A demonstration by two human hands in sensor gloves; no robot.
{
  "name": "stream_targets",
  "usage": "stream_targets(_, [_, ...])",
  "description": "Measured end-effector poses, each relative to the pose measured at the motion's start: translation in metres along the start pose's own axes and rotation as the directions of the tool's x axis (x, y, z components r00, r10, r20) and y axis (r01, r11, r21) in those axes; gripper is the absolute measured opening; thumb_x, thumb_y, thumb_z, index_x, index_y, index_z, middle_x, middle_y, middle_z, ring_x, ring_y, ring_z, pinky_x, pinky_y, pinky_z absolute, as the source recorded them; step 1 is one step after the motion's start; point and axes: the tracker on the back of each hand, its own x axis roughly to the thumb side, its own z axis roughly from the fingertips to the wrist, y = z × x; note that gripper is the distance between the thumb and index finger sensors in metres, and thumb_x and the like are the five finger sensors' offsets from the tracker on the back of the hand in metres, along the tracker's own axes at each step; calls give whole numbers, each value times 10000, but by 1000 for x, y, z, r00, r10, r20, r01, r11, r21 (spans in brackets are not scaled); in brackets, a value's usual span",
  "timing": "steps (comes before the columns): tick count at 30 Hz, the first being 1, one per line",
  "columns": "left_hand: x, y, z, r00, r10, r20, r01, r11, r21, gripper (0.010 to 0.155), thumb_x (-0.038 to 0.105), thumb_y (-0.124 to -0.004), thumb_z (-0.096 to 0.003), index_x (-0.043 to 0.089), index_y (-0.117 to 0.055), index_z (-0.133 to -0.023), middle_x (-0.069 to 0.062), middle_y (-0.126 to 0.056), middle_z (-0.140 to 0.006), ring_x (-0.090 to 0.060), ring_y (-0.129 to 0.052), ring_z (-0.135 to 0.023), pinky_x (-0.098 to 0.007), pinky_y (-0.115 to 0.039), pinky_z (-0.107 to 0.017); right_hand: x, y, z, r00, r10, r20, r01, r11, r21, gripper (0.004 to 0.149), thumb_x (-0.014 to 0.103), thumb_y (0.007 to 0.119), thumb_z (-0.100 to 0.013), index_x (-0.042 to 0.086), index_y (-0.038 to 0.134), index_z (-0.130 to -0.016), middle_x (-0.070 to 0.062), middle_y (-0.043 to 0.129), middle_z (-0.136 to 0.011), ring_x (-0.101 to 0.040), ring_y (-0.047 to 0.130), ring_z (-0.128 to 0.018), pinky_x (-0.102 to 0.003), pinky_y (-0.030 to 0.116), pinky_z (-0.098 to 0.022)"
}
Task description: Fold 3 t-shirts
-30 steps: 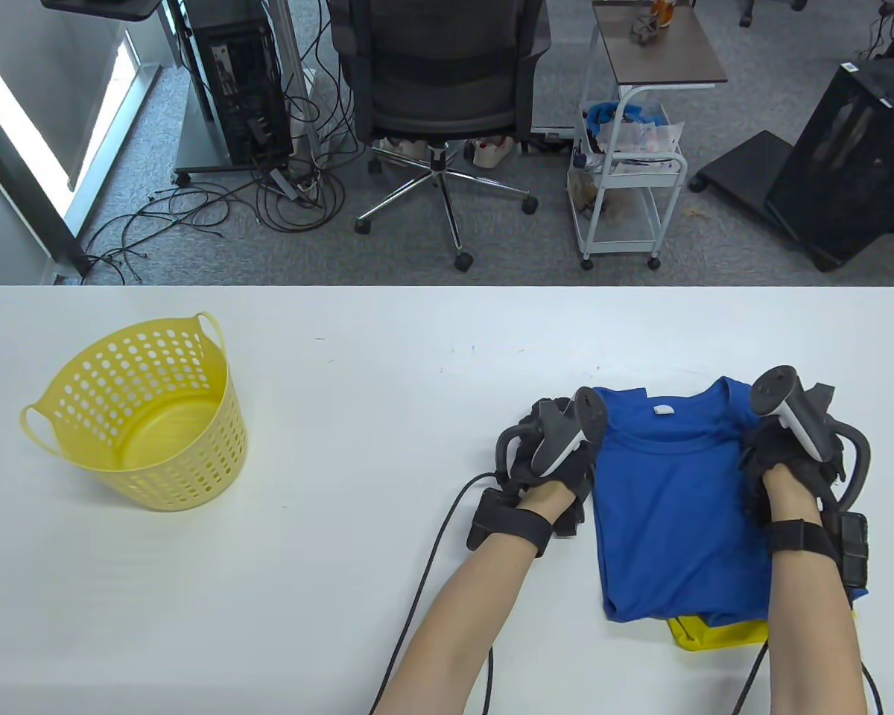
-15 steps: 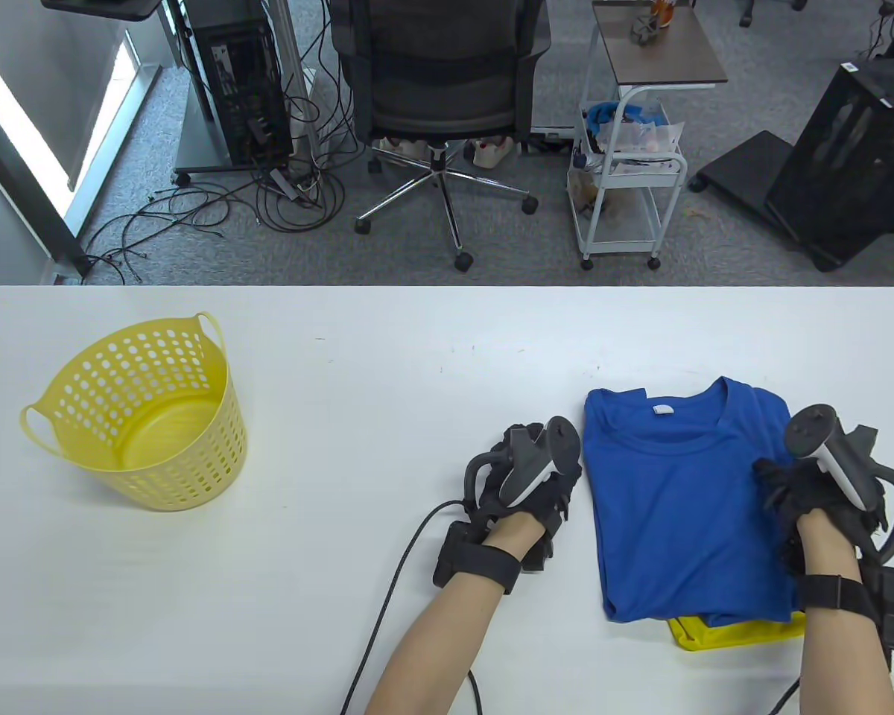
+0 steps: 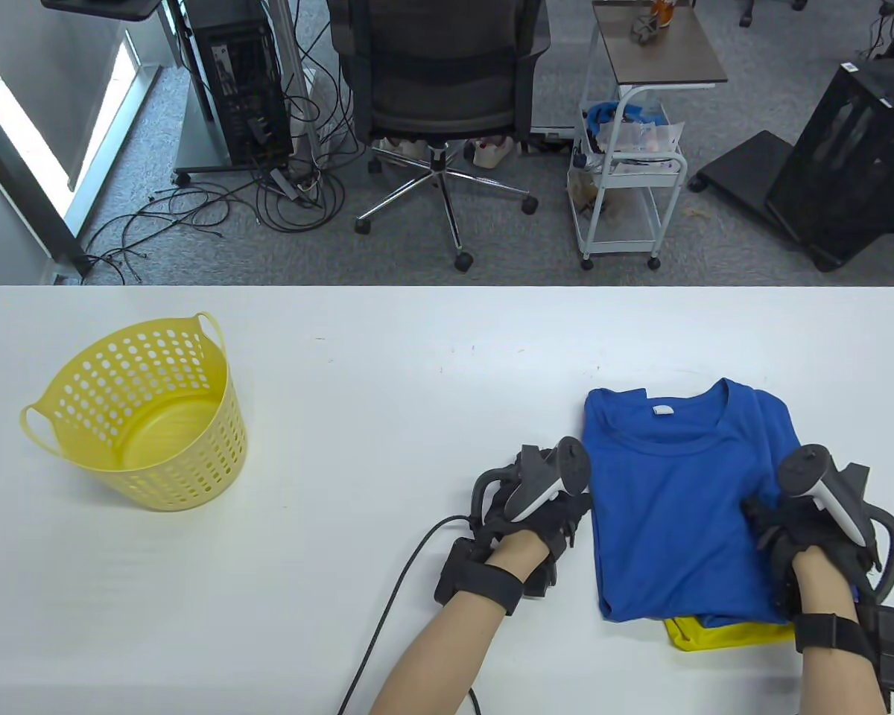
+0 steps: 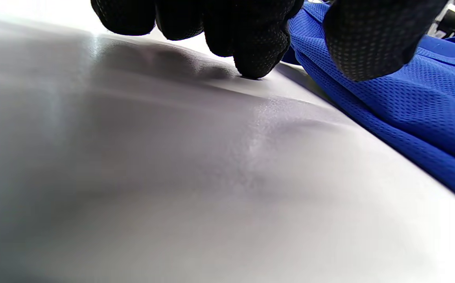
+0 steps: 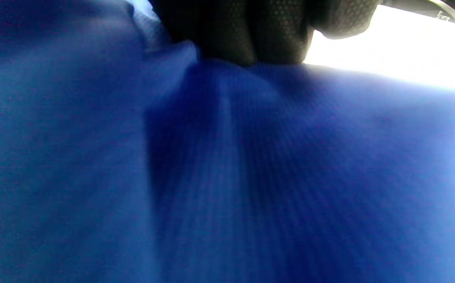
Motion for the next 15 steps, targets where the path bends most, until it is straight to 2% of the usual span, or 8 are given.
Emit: stream_targets(15, [-23, 8, -1, 999, 7, -34, -7, 1000, 2, 660, 580, -767, -396, 192, -736, -929, -21, -619, -1036, -298, -553, -1003, -496, -590, -748, 36, 8, 24, 998, 33, 62, -35, 999, 28, 734, 562, 630, -392, 17, 715, -875, -200, 839, -777, -445, 852, -690, -605, 682, -542])
